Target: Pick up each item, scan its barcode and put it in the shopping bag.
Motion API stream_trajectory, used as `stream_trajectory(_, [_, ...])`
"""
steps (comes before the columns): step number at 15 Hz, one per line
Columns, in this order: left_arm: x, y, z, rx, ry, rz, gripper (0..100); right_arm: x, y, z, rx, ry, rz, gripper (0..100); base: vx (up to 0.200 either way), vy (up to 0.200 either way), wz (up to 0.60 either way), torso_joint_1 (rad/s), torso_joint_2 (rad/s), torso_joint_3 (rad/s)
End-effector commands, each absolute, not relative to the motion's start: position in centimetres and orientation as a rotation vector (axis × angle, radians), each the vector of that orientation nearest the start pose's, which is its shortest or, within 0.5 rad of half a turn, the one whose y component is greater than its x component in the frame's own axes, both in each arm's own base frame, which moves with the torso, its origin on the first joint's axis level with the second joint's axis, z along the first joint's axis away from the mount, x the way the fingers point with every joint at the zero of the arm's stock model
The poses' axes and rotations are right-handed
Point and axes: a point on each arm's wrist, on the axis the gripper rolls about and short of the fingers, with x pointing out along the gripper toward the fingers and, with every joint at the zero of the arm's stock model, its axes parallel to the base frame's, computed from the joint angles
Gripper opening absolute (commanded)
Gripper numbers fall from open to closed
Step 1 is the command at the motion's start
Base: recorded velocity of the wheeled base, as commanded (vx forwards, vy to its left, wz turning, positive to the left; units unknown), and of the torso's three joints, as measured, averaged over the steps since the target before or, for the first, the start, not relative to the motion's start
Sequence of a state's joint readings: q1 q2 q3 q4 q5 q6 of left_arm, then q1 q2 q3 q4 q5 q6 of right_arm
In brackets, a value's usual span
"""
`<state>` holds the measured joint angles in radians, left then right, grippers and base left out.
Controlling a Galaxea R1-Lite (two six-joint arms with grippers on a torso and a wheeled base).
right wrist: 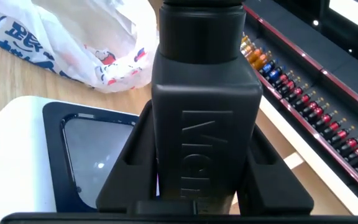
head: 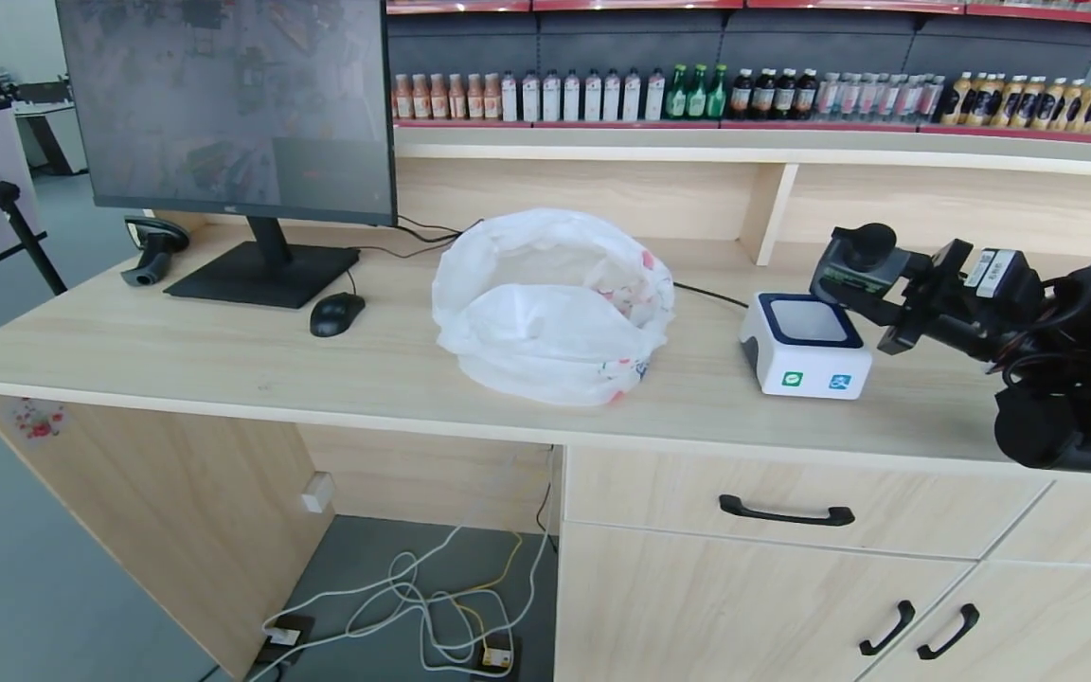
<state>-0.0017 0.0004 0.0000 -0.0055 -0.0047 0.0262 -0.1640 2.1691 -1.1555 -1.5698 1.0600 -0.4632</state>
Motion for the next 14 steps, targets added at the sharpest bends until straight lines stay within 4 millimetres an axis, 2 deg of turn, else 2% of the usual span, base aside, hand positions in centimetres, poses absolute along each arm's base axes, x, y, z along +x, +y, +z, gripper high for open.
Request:
stream_trajectory(1, [-2.3, 0.0, 7.6, 0.026, -0.006, -0.006, 100, 40.0, -4.6, 18.8, -0.757, -0.675, 0.757, 0, 0.000, 0.000, 0.00, 0.000, 0.00, 0.000])
stream_trajectory(10, [-2.3, 0.0, 7.6, 0.026, -0.005, -0.006, 100, 40.1, -4.3, 18.6, -0.752, -0.673, 0.762, 0, 0.000, 0.000, 0.00, 0.000, 0.00, 0.000])
stream_trajectory(14, [-2.3, 0.0, 7.6, 0.017, -0.005, -0.006, 100, 39.4, -2.4, 19.4, -0.733, -0.695, 0.787, 0, 0.000, 0.000, 0.00, 0.000, 0.00, 0.000])
